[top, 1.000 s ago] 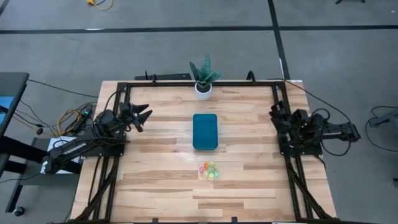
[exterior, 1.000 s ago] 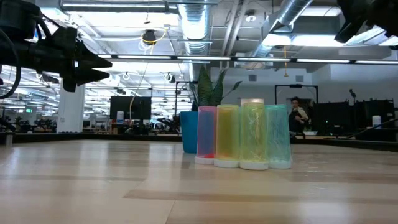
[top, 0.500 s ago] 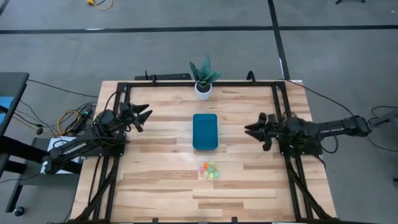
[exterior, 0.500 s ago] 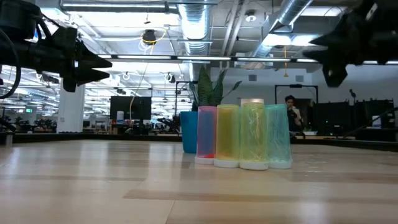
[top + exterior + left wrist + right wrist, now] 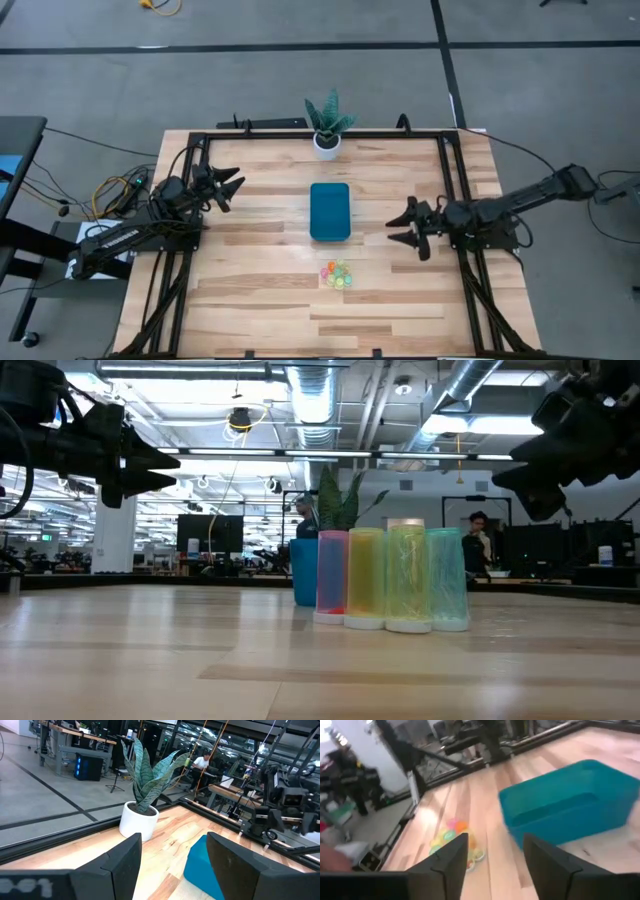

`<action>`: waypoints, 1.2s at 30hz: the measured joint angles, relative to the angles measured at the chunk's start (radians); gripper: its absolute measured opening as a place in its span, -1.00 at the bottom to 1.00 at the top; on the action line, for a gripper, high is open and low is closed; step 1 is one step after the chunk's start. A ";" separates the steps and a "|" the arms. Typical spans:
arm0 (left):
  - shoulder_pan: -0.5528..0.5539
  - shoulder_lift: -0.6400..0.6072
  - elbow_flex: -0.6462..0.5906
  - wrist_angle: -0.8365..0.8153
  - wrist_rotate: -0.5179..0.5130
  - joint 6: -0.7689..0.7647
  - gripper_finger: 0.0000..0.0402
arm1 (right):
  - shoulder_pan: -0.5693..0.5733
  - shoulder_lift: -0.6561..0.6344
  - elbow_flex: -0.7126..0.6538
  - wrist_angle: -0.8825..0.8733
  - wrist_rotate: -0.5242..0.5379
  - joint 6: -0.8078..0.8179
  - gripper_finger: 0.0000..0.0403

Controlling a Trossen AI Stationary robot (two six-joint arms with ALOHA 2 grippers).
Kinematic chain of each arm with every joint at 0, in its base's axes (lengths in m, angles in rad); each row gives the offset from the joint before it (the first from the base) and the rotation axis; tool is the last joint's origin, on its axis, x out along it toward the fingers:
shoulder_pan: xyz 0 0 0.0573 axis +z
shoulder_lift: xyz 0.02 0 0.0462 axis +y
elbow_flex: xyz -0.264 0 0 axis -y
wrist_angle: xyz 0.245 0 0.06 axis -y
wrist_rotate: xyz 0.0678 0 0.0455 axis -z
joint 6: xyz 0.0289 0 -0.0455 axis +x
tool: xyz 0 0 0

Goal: Pick and place pill bottles into a basket
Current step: Put the blue pill bottle into the blue container

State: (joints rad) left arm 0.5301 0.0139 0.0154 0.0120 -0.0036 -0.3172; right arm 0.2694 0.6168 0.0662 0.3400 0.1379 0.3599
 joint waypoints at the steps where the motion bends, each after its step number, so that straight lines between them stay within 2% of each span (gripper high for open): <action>1: 0.000 0.000 0.000 0.000 0.000 0.000 0.06 | 0.020 0.025 0.000 0.037 0.000 -0.025 -0.02; 6: 0.000 0.000 0.000 0.000 0.000 0.000 0.06 | 0.112 0.154 0.000 0.202 0.040 -0.077 0.01; 16: 0.000 0.000 0.000 0.000 0.000 0.000 0.06 | 0.261 0.431 0.016 0.414 0.230 -0.046 -0.07; 28: 0.000 0.000 0.000 0.000 0.000 0.000 0.06 | 0.302 0.752 0.249 0.393 0.284 -0.114 -0.09; 36: 0.000 0.000 0.000 0.000 0.000 0.000 0.06 | 0.319 0.887 0.324 0.357 0.283 -0.026 -0.15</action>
State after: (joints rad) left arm 0.5301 0.0139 0.0155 0.0120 -0.0040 -0.3172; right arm 0.5883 1.5039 0.3902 0.6965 0.4213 0.3338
